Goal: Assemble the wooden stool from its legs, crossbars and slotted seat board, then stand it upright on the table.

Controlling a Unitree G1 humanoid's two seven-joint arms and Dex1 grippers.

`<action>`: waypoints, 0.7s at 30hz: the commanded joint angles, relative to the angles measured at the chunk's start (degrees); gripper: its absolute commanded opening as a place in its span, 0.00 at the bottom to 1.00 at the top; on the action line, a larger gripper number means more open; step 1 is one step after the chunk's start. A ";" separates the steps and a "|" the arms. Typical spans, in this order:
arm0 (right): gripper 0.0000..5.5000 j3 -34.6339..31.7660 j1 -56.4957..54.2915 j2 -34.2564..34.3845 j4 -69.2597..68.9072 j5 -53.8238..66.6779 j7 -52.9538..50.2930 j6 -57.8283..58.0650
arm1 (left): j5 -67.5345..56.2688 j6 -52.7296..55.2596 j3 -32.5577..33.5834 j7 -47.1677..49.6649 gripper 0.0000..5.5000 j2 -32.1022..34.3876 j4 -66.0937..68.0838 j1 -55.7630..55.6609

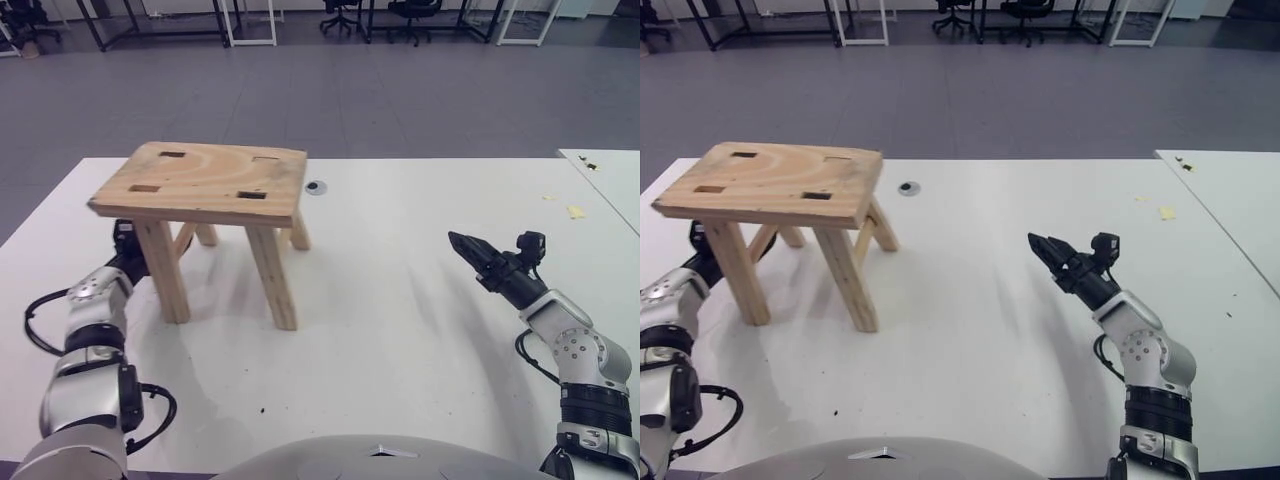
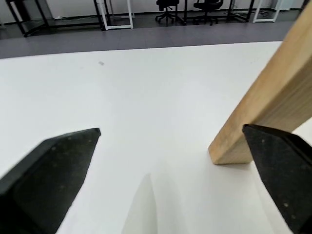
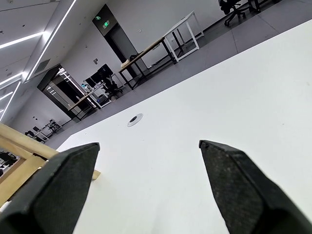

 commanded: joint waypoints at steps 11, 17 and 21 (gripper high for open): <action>0.70 -4.60 5.20 4.07 -5.31 -7.30 -8.70 -12.26 | 2.08 13.36 -3.14 18.97 0.98 -13.17 -45.94 24.72; 0.70 3.31 2.49 4.26 1.81 -31.33 -17.39 -33.37 | 4.10 9.63 1.01 17.00 0.98 -3.48 -37.79 21.77; 0.70 5.00 -1.53 3.66 6.46 -35.51 -18.39 -38.85 | 4.72 6.56 -3.25 13.96 0.98 -4.98 -37.84 21.57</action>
